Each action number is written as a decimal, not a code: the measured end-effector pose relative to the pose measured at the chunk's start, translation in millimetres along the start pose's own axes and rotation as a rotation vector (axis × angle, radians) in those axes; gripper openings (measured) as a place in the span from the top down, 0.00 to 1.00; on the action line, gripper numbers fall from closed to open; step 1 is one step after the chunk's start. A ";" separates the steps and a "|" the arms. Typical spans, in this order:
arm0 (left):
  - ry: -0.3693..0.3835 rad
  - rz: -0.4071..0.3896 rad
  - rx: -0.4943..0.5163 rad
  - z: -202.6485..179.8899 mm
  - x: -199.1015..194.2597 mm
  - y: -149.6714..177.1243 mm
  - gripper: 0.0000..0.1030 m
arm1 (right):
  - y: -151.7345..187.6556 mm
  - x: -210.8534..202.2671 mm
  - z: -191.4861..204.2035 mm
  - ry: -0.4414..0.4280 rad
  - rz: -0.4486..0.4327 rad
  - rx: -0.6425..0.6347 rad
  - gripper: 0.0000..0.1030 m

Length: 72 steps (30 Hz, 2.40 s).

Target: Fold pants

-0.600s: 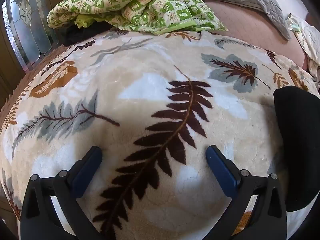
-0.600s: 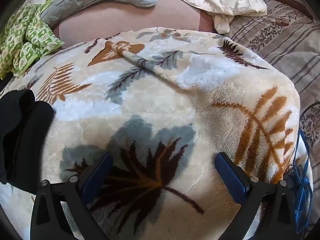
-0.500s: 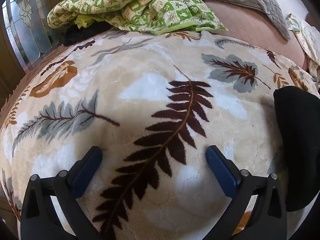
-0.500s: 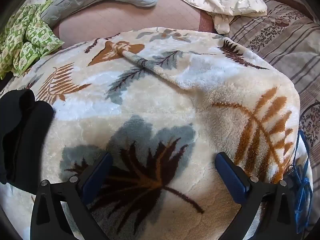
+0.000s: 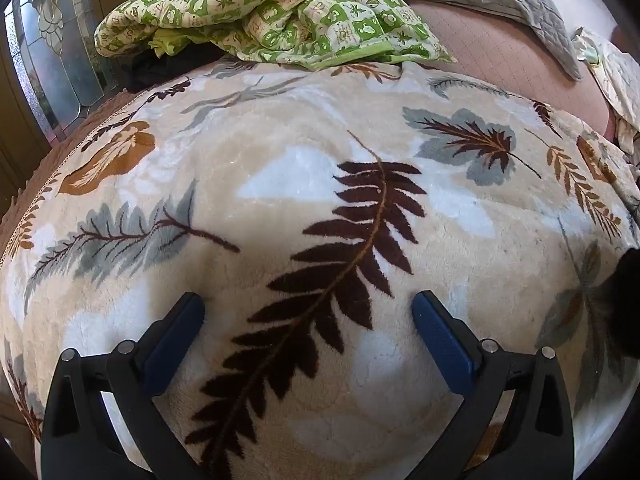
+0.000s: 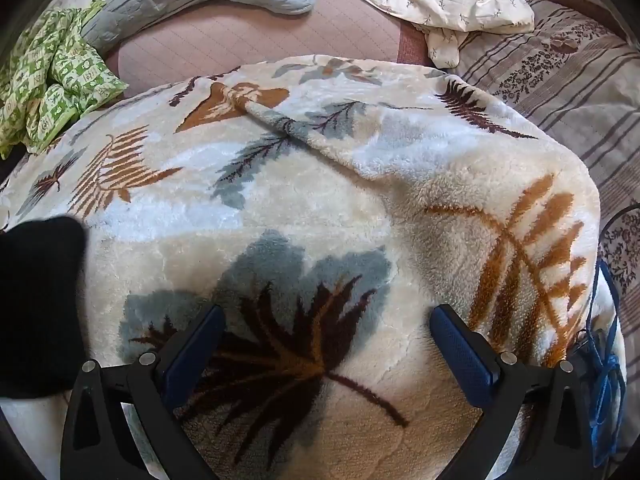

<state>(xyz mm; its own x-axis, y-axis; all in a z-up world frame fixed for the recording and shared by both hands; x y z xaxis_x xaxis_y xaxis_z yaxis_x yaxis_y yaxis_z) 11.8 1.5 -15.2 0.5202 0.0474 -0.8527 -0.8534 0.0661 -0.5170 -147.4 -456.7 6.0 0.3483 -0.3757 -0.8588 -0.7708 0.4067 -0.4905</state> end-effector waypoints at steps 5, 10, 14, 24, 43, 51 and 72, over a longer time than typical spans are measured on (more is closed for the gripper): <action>0.001 0.000 0.000 0.1 0.0 0.0 0.00 | 0.0 -0.7 0.0 -0.001 -0.001 0.001 0.01; 0.001 0.000 0.000 -0.3 0.2 -0.1 0.00 | -0.8 -0.9 0.9 0.000 0.000 0.000 0.01; -0.010 -0.002 0.006 -0.9 -0.1 0.3 0.00 | -1.6 -1.9 3.6 0.001 -0.001 -0.001 0.01; -0.005 -0.005 0.002 0.0 -5.0 2.2 0.00 | 2.0 -0.5 3.3 0.000 -0.001 0.000 0.01; 0.278 -0.073 -0.091 38.2 -90.0 17.9 0.00 | 24.1 -67.1 -12.5 -0.155 -0.037 0.057 0.00; 0.300 0.029 -0.049 2.5 -74.4 34.5 0.00 | 17.0 -78.1 2.2 -0.225 -0.078 0.070 0.01; 0.333 0.097 -0.001 -55.9 -41.1 23.9 0.72 | -59.5 5.0 -54.9 -0.318 -0.010 0.415 0.28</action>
<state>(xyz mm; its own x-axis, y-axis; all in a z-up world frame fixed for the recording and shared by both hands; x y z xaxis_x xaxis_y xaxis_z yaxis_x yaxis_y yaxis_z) -31.7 -54.6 3.4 0.3977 -0.2746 -0.8754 -0.8985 0.0767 -0.4323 -129.1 -528.5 39.0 0.5493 -0.1357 -0.8245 -0.5125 0.7247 -0.4607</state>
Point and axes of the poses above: each gripper's, at about its wrist camera, not at the fingertips, and x roughly the way its jaws point, z to its left, y to its underside, the point moved 2 cm from there along x, roughly the way its jaws point, and after that the axes turned 7 degrees about z, right-handed, at the moved point
